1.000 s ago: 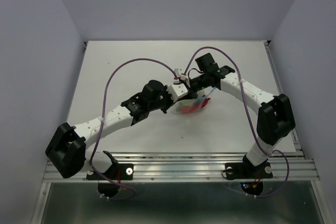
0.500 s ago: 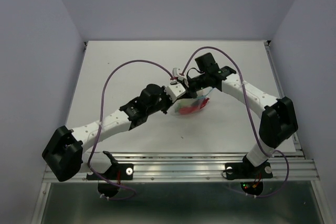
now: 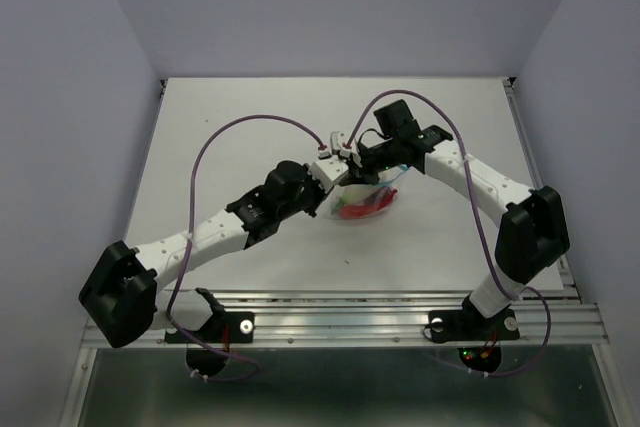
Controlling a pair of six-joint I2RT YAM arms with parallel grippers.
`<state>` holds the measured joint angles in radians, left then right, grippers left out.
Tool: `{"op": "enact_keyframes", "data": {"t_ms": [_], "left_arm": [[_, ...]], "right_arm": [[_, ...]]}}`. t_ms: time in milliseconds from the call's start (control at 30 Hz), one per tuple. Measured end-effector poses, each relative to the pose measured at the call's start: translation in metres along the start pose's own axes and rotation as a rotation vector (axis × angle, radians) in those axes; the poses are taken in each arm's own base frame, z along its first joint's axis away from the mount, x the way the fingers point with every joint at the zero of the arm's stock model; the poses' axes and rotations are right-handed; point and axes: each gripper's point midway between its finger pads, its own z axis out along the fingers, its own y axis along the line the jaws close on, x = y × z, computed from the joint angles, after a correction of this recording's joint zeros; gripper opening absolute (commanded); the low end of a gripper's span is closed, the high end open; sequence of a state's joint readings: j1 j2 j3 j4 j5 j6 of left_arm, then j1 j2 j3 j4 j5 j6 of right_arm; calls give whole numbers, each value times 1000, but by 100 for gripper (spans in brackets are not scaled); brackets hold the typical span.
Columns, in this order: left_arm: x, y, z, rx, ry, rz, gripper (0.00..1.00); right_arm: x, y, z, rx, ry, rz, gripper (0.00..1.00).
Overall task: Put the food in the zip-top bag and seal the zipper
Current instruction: Zip up the zip-top bag, then place the zip-top bag on the table
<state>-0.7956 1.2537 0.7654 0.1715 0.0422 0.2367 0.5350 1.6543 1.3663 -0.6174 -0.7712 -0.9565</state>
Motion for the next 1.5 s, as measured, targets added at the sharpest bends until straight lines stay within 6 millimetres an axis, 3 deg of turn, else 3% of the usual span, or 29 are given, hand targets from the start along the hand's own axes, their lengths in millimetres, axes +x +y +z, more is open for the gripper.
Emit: {"op": "enact_keyframes", "data": {"t_ms": [300, 733, 900, 1100, 1333, 1433, 1467, 1500], "left_arm": [[4, 13, -9, -56, 4, -47, 0], [6, 27, -10, -98, 6, -86, 0], [7, 29, -10, -102, 6, -93, 0], [1, 26, -8, -84, -18, -98, 0], [-3, 22, -10, -65, -33, -109, 0], [-8, 20, -12, -54, -48, -125, 19], [-9, 18, -13, -41, -52, -131, 43], [-9, 17, -13, -33, -48, -140, 56]], "right_arm": [[22, -15, -15, 56, 71, -3, 1], [72, -42, -73, 213, 209, 74, 1], [96, -53, -110, 300, 264, 120, 1], [100, -46, -123, 319, 272, 120, 1], [85, -41, -137, 337, 242, 79, 4], [79, -37, -141, 326, 227, 34, 17], [77, -34, -143, 321, 218, 18, 27], [77, -33, -146, 322, 223, 10, 40]]}}
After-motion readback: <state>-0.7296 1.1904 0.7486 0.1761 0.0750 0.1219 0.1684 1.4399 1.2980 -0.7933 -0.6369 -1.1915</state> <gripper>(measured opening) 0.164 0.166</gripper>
